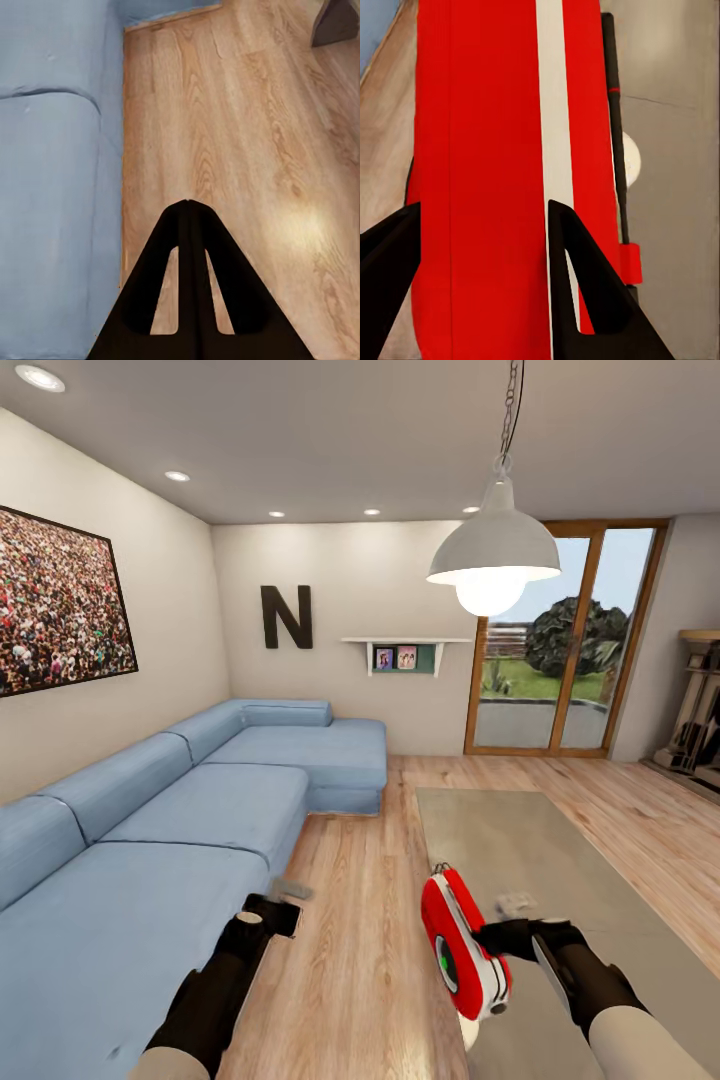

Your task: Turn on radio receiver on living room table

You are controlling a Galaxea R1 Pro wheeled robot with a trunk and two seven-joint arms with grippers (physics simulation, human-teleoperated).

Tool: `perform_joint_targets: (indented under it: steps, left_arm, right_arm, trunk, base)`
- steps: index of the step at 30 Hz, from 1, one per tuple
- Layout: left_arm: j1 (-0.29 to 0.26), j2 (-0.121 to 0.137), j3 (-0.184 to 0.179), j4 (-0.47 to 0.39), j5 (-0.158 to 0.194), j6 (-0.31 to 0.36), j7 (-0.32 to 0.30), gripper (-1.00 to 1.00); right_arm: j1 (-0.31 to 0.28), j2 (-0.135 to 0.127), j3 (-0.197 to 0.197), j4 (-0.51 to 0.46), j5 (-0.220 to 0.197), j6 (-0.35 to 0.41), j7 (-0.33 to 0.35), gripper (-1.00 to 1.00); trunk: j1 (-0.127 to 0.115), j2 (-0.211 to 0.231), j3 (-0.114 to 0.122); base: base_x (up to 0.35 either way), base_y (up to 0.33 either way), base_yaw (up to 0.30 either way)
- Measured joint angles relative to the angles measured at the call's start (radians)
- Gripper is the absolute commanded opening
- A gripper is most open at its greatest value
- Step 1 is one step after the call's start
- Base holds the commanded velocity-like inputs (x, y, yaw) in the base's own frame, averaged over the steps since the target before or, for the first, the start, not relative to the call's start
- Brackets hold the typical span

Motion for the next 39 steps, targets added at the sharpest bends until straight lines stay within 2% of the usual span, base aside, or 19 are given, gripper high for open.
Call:
perform_joint_targets:
  steps: [3, 8, 10, 16, 17, 19, 22, 25, 28, 29, 32, 35, 37, 39]
  left_arm:
    - [0.0, -0.001, 0.007, -0.001, 0.002, -0.001, 0.031, -1.0]
    - [0.0, -0.001, 0.01, -0.001, 0.002, -0.015, 0.041, -1.0]
    - [0.0, -0.002, 0.012, -0.001, 0.001, -0.03, 0.042, -1.0]
    - [0.0, -0.001, 0.014, 0.0, 0.0, -0.043, 0.042, -1.0]
    - [0.0, -0.002, 0.014, 0.0, 0.001, -0.043, 0.042, -1.0]
    - [0.0, -0.002, 0.015, 0.0, 0.002, -0.045, 0.042, -1.0]
    - [0.0, -0.003, 0.017, 0.0, 0.003, -0.045, 0.042, -1.0]
    - [0.0, -0.002, 0.019, 0.0, 0.004, -0.045, 0.038, -1.0]
    - [0.001, -0.001, 0.021, 0.001, 0.006, -0.044, 0.035, -1.0]
    - [0.001, -0.001, 0.02, 0.001, 0.006, -0.044, 0.034, -1.0]
    - [0.001, -0.001, 0.019, 0.001, 0.006, -0.045, 0.035, -1.0]
    - [0.001, 0.0, 0.019, 0.001, 0.005, -0.047, 0.038, -1.0]
    - [0.002, 0.001, 0.019, 0.001, 0.005, -0.051, 0.04, -1.0]
    - [0.002, 0.001, 0.02, 0.001, 0.005, -0.055, 0.04, -1.0]
  right_arm:
    - [0.0, -0.001, -0.001, -0.012, -0.003, 0.062, -0.037, -1.0]
    - [0.0, -0.004, -0.001, -0.018, -0.009, 0.117, -0.116, -1.0]
    - [0.0, -0.007, -0.001, -0.018, -0.012, 0.139, -0.123, -1.0]
    - [0.0, -0.051, -0.004, -0.017, -0.019, 0.157, -0.123, -1.0]
    - [0.0, -0.053, -0.005, -0.017, -0.006, 0.155, -0.123, -1.0]
    - [0.0, -0.055, -0.005, -0.017, -0.024, 0.158, -0.12, -1.0]
    - [0.0, -0.058, -0.008, -0.017, -0.017, 0.157, -0.119, -1.0]
    - [0.0, -0.069, -0.041, -0.014, -0.017, 0.157, -0.118, -1.0]
    - [0.0, -0.094, -0.114, -0.007, -0.016, 0.156, -0.117, -1.0]
    - [0.0, -0.097, -0.121, -0.003, -0.011, 0.156, -0.116, -1.0]
    - [0.0, -0.106, -0.13, 0.015, -0.022, 0.158, -0.084, -1.0]
    - [0.0, -0.115, -0.131, 0.024, -0.031, 0.16, 0.01, -1.0]
    - [0.0, -0.117, -0.131, 0.027, -0.016, 0.157, 0.031, -1.0]
    - [0.0, -0.117, -0.132, 0.029, -0.019, 0.158, 0.039, -1.0]
  trunk:
    - [0.0, 0.0, 0.0]
    - [0.0, 0.0, 0.0]
    - [0.0, 0.0, 0.0]
    - [0.0, 0.0, 0.0]
    - [0.0, 0.0, 0.0]
    - [0.0, 0.0, 0.0]
    - [0.0, 0.0, 0.0]
    - [0.0, 0.0, 0.0]
    - [0.0, 0.0, 0.0]
    - [0.0, 0.0, 0.0]
    - [0.0, 0.0, 0.0]
    - [0.0, 0.0, 0.0]
    - [0.0, 0.0, 0.0]
    - [0.0, 0.0, 0.0]
  base:
    - [0.0, 0.0, 0.0]
    - [0.0, 0.0, 0.0]
    - [0.0, 0.0, 0.0]
    - [0.0, 0.0, 0.0]
    - [0.0, 0.0, 0.0]
    - [0.0, 0.0, 0.0]
    - [0.0, 0.0, 0.0]
    - [0.0, 0.0, 0.0]
    - [0.0, 0.0, 0.0]
    - [0.0, 0.0, 0.0]
    - [0.0, 0.0, 0.0]
    - [0.0, 0.0, 0.0]
    - [0.0, 0.0, 0.0]
    - [0.0, 0.0, 0.0]
